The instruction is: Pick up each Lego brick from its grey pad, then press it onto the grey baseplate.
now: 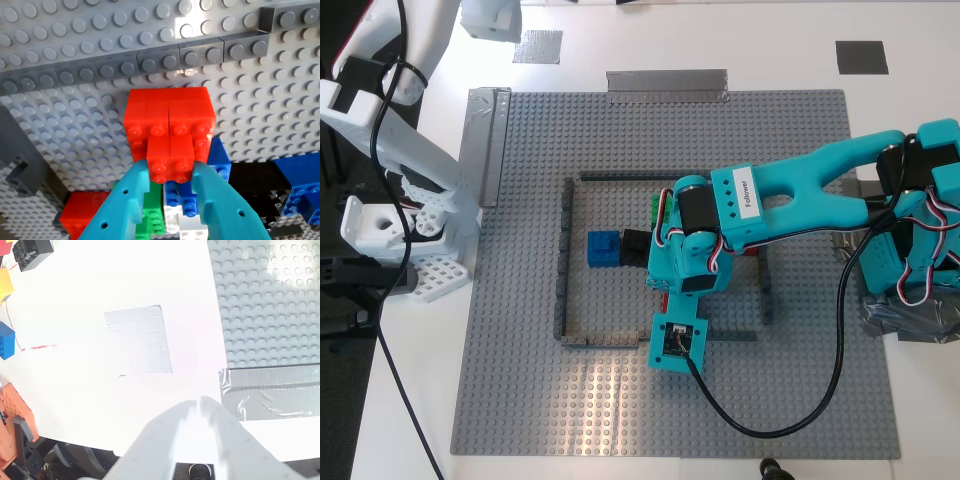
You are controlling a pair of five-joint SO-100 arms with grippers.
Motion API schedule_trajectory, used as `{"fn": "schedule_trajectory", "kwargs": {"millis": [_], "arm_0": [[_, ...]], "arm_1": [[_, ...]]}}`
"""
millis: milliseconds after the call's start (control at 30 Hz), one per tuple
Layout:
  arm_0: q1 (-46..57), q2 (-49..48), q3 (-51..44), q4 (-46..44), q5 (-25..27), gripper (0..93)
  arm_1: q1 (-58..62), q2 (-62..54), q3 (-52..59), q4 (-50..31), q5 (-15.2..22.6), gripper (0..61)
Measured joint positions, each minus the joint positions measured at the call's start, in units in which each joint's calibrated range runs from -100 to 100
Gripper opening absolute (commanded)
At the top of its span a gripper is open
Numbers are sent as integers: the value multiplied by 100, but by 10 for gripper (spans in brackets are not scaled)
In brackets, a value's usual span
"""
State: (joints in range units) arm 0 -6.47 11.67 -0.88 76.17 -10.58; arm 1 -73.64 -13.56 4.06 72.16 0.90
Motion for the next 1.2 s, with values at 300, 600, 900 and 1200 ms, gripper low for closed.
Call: {"fn": "schedule_trajectory", "kwargs": {"millis": [300,600,900,1200], "arm_0": [[0,0,-20,-183,0,0],[0,51,-20,-226,0,0],[0,51,-20,-226,0,118],[0,51,-20,-209,0,149]], "arm_1": [[0,0,-58,0,0,1],[0,0,-58,0,0,1],[0,0,-58,64,0,1],[0,0,-58,64,59,1]]}}
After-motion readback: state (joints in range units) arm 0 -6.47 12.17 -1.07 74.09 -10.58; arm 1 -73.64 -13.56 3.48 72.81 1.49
